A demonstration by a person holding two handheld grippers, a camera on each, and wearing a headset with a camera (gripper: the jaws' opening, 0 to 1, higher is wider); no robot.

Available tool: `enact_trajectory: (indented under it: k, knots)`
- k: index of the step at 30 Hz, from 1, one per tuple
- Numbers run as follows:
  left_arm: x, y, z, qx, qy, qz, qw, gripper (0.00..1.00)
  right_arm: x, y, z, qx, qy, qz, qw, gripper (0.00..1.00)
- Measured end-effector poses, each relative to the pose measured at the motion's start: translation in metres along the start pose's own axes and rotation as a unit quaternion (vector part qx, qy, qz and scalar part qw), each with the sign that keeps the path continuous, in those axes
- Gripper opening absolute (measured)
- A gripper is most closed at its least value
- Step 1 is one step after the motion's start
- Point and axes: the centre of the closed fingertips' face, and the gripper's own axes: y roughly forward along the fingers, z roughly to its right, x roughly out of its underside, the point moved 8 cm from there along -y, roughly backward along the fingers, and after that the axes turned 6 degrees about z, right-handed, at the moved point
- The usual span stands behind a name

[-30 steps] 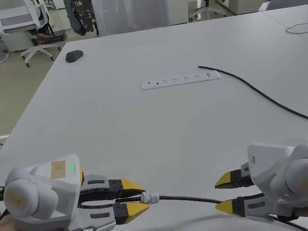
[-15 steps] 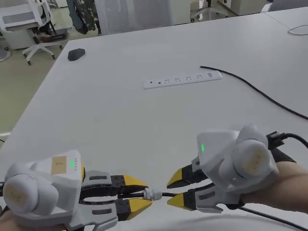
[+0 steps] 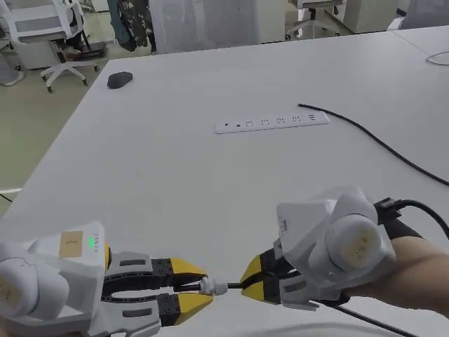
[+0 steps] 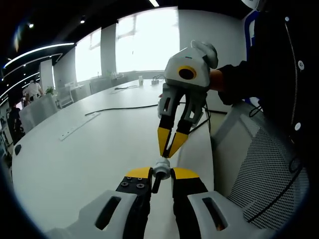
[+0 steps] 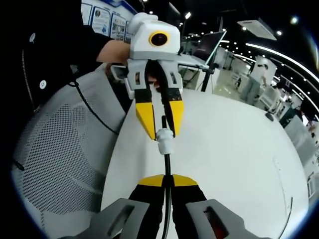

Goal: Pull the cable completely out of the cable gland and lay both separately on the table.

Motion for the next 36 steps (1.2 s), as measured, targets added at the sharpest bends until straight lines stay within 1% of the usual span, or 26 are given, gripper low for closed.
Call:
enact_trajectory:
  k: [3, 5, 7, 9, 10, 11, 12, 13, 15, 16, 17, 18, 20, 21, 22, 25, 26, 27, 28, 29, 30, 31, 32, 33, 34, 36]
  knots:
    - [0.002, -0.012, 0.001, -0.014, -0.003, 0.007, 0.9999, 0.15, -0.001, 0.0, 0.0, 0.001, -0.004, -0.001, 1.0, 0.0]
    - [0.005, -0.021, 0.001, -0.032, -0.019, 0.018, 0.9991, 0.15, -0.001, 0.0, 0.001, 0.003, -0.007, -0.003, 1.0, 0.0]
    - [0.009, -0.033, 0.002, -0.05, -0.025, 0.025, 0.9981, 0.15, -0.002, 0.001, 0.002, 0.001, -0.005, -0.006, 1.0, 0.0]
    - [0.015, -0.046, 0.002, -0.071, -0.034, 0.028, 0.9965, 0.15, -0.004, 0.003, 0.004, 0.0, -0.002, -0.01, 0.9999, 0.0]
    - [0.016, -0.048, 0.003, -0.075, -0.037, 0.031, 0.996, 0.15, -0.007, 0.004, 0.005, -0.001, -0.001, -0.008, 1.0, 0.0]
    - [0.019, -0.057, 0.002, -0.095, -0.04, 0.036, 0.994, 0.15, -0.009, 0.007, 0.006, 0.001, 0.001, -0.011, 0.9999, 0.0]
    - [0.022, -0.062, 0.002, -0.104, -0.041, 0.036, 0.9931, 0.15, -0.01, 0.007, 0.007, 0.001, 0.0, -0.012, 0.9999, 0.0]
    - [0.025, -0.068, 0.003, -0.112, -0.049, 0.038, 0.9917, 0.15, -0.012, 0.01, 0.008, 0.002, -0.005, -0.015, 0.9999, 0.0]
    - [0.035, -0.087, 0.005, -0.151, -0.06, 0.048, 0.9856, 0.15, -0.022, 0.018, 0.01, 0.0, -0.006, -0.013, 0.9999, 0.0]
    - [0.038, -0.093, 0.006, -0.161, -0.066, 0.053, 0.9833, 0.15, -0.026, 0.021, 0.011, 0.0, -0.003, -0.01, 0.9999, 0.0]
    - [0.044, -0.102, 0.008, -0.182, -0.073, 0.061, 0.9786, 0.15, -0.032, 0.028, 0.012, 0.002, -0.004, -0.006, 1.0, 0.0]
    - [0.046, -0.105, 0.008, -0.189, -0.076, 0.063, 0.977, 0.15, -0.035, 0.03, 0.012, 0.003, -0.003, -0.005, 1.0, 0.0]
    - [0.06, -0.122, 0.013, -0.22, -0.091, 0.068, 0.9688, 0.15, -0.049, 0.044, 0.016, 0.01, 0.001, 0.002, 0.9999, 0.0]
    - [0.064, -0.126, 0.015, -0.23, -0.094, 0.069, 0.9661, 0.15, -0.053, 0.048, 0.017, 0.011, -0.001, 0.004, 0.9999, 0.0]
    - [0.068, -0.13, 0.017, -0.236, -0.099, 0.072, 0.964, 0.15, -0.06, 0.055, 0.02, 0.019, -0.002, 0.007, 0.9998, 0.0]
    - [0.08, -0.143, 0.022, -0.265, -0.113, 0.083, 0.9539, 0.15, -0.077, 0.07, 0.026, 0.028, 0.003, 0.022, 0.9994, 0.0]
    - [0.083, -0.145, 0.024, -0.269, -0.117, 0.085, 0.9523, 0.15, -0.081, 0.074, 0.028, 0.032, 0.003, 0.025, 0.9992, 0.0]
    - [0.087, -0.148, 0.025, -0.277, -0.118, 0.089, 0.9494, 0.15, -0.086, 0.081, 0.031, 0.033, 0.006, 0.03, 0.999, 0.0]
    - [0.088, -0.148, 0.026, -0.277, -0.12, 0.091, 0.9489, 0.15, -0.09, 0.086, 0.033, 0.038, 0.003, 0.044, 0.9983, 0.0]
    - [0.093, -0.151, 0.027, -0.283, -0.129, 0.099, 0.9453, 0.15, -0.094, 0.095, 0.035, 0.036, 0.006, 0.07, 0.9969, 0.0]
    - [0.095, -0.152, 0.028, -0.287, -0.125, 0.098, 0.9448, 0.15, -0.095, 0.1, 0.034, 0.022, 0.019, 0.079, 0.9964, 0.0]
    - [0.101, -0.153, 0.028, -0.292, -0.135, 0.099, 0.9418, 0.15, -0.097, 0.107, 0.036, 0.035, 0.044, 0.084, 0.9949, 0.0]
    - [0.104, -0.153, 0.029, -0.295, -0.14, 0.1, 0.9401, 0.15, -0.098, 0.112, 0.037, 0.036, 0.043, 0.087, 0.9947, 0.0]
    - [0.107, -0.153, 0.029, -0.299, -0.137, 0.1, 0.9391, 0.15, -0.1, 0.12, 0.036, 0.034, 0.047, 0.091, 0.9941, 0.0]
    - [0.111, -0.153, 0.03, -0.304, -0.144, 0.1, 0.9365, 0.15, -0.099, 0.128, 0.036, 0.038, 0.054, 0.095, 0.9933, 0.0]
    - [0.118, -0.151, 0.031, -0.311, -0.148, 0.098, 0.9337, 0.15, -0.099, 0.144, 0.033, 0.033, 0.07, 0.101, 0.9919, 0.0]
